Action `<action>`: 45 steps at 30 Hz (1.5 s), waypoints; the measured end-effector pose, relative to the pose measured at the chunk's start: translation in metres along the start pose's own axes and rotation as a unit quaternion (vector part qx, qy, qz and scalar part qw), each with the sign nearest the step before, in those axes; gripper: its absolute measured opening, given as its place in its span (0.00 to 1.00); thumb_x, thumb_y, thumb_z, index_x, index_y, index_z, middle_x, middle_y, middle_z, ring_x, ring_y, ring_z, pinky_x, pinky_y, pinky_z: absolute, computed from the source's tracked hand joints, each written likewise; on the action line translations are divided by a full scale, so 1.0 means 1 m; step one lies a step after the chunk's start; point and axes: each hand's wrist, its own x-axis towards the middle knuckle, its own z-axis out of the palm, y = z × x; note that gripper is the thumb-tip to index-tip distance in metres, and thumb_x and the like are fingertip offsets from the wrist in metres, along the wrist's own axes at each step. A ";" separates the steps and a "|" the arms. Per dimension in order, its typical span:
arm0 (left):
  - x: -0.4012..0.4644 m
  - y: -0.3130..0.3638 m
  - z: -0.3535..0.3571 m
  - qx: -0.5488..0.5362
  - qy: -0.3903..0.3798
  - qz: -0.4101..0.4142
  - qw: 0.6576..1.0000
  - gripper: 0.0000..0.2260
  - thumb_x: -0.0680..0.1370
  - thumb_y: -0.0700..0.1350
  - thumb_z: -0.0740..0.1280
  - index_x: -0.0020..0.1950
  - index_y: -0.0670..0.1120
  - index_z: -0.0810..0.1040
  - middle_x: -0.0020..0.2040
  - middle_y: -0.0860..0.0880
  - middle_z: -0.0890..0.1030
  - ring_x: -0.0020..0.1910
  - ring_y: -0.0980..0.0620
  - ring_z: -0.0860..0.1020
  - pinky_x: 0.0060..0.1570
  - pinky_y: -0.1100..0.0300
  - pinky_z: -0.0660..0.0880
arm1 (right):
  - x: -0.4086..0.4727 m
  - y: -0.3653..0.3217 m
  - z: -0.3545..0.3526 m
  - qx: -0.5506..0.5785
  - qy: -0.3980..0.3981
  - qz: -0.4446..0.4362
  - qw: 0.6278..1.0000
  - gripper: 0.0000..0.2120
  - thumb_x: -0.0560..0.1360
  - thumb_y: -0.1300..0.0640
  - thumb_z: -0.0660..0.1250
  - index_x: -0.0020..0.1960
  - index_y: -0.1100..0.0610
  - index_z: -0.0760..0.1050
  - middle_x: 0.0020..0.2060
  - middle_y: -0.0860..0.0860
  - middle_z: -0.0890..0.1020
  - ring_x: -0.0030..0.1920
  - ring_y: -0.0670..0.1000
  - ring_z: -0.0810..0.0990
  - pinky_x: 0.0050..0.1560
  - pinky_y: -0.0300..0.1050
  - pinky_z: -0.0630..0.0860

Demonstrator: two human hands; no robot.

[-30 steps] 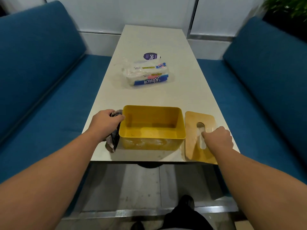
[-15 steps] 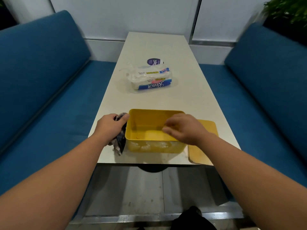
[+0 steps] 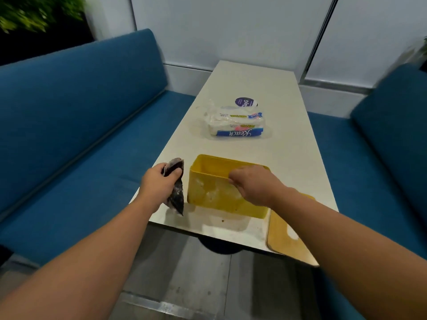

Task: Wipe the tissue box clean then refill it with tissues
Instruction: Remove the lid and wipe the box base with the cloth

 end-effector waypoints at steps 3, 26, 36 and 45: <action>-0.017 -0.005 0.001 -0.063 0.073 0.030 0.995 0.01 0.78 0.46 0.68 0.49 0.49 0.78 0.43 0.49 0.81 0.46 0.46 0.80 0.47 0.49 0.78 | 0.020 0.014 -0.029 0.020 0.003 0.042 0.999 0.13 0.82 0.51 0.55 0.52 0.56 0.76 0.46 0.54 0.81 0.47 0.54 0.75 0.48 0.48 0.73; -0.053 0.050 0.101 0.068 0.051 0.604 0.793 0.14 0.83 0.49 0.55 0.63 0.44 0.73 0.54 0.42 0.74 0.46 0.42 0.77 0.45 0.54 0.78 | 0.065 0.026 -0.125 0.182 0.014 0.137 0.974 0.16 0.81 0.48 0.59 0.62 0.54 0.77 0.51 0.49 0.77 0.52 0.52 0.74 0.52 0.43 0.67; -0.048 0.048 0.075 0.091 0.136 0.454 0.876 0.15 0.76 0.47 0.62 0.57 0.43 0.82 0.49 0.43 0.79 0.39 0.47 0.77 0.33 0.56 0.78 | 0.065 0.023 -0.110 0.130 0.024 0.139 0.981 0.15 0.81 0.50 0.59 0.59 0.57 0.78 0.48 0.51 0.78 0.50 0.53 0.74 0.48 0.42 0.66; -0.027 0.026 0.032 0.072 0.194 0.275 0.939 0.16 0.73 0.46 0.64 0.57 0.44 0.82 0.49 0.46 0.77 0.42 0.48 0.77 0.43 0.53 0.78 | 0.055 0.015 -0.094 0.145 0.029 0.126 0.981 0.15 0.81 0.50 0.59 0.60 0.57 0.78 0.48 0.51 0.78 0.48 0.52 0.74 0.47 0.41 0.66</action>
